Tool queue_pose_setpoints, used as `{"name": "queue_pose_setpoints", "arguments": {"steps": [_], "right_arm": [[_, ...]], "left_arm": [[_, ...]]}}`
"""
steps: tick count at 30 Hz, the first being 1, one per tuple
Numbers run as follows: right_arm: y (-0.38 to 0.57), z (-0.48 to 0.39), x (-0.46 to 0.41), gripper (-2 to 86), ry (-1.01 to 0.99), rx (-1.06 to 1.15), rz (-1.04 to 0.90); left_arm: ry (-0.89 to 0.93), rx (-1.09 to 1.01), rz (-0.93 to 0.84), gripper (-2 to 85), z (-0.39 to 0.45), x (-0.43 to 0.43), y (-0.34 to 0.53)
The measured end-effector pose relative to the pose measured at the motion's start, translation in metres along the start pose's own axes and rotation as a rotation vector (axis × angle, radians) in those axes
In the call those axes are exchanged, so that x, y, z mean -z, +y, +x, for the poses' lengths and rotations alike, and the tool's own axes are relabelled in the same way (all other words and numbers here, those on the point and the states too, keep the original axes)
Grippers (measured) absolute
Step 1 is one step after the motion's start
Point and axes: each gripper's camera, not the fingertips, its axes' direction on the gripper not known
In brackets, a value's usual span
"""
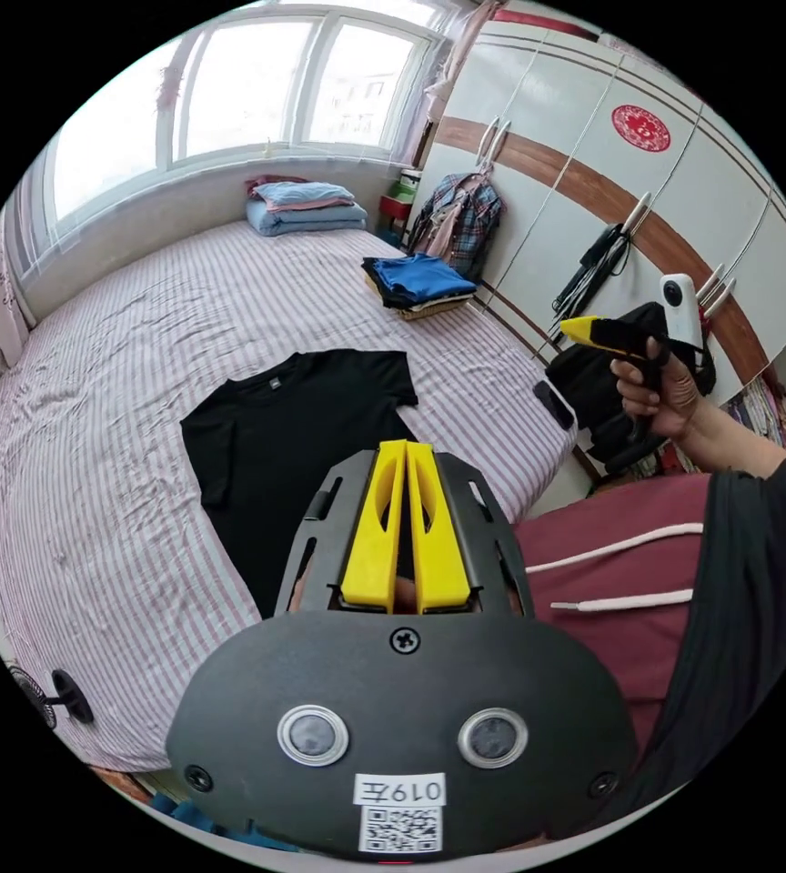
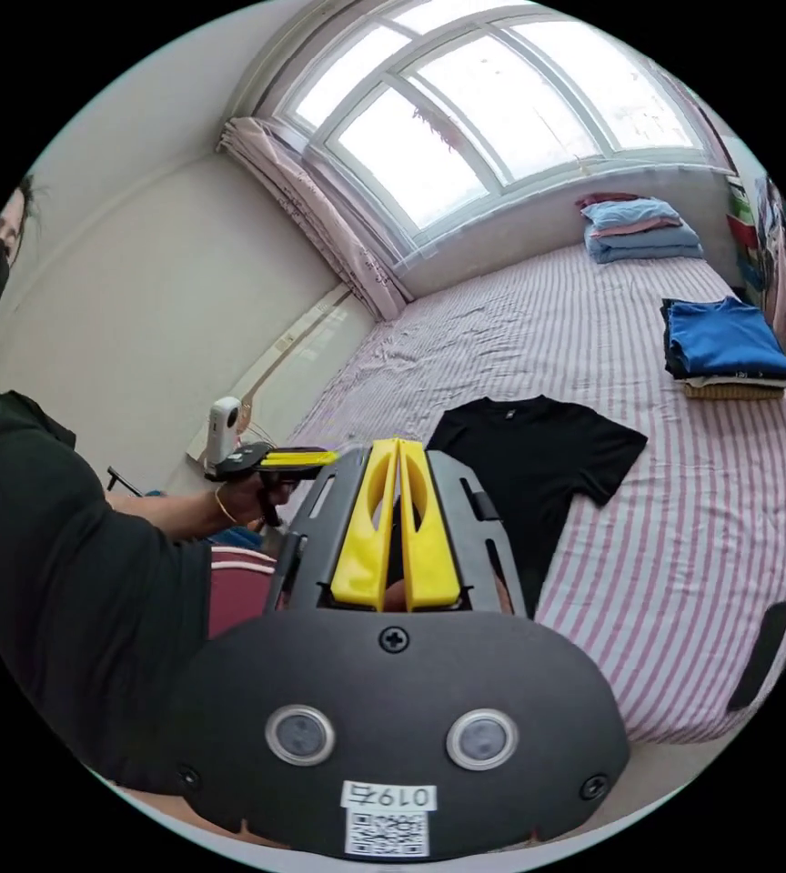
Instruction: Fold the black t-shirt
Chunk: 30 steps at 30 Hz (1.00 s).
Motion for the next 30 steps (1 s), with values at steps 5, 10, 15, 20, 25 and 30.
{"name": "queue_pose_setpoints", "arguments": {"steps": [5,10,15,20,25,30], "right_arm": [[-0.005,0.064,0.003,-0.7,0.018,0.172,-0.15],[-0.02,0.16,-0.033,-0.7,-0.025,0.115,-0.227],[-0.03,0.22,-0.086,-0.4,0.001,0.056,-0.237],[-0.032,0.268,-0.149,-0.2,0.023,-0.026,-0.249],[-0.044,0.31,-0.244,-0.5,0.125,0.057,-0.37],[-0.067,0.36,-0.325,-0.3,0.132,0.056,-0.45]], "left_arm": [[-0.012,0.172,-0.011,0.7,0.094,-0.029,-0.067],[0.053,0.269,-0.068,0.7,0.159,-0.065,-0.117],[0.071,0.337,-0.107,1.0,0.19,-0.098,-0.146],[0.08,0.392,-0.147,1.3,0.199,-0.155,-0.171],[0.045,0.488,-0.167,2.5,0.203,-0.208,-0.193],[0.105,0.687,-0.14,6.2,0.209,-0.257,-0.21]]}}
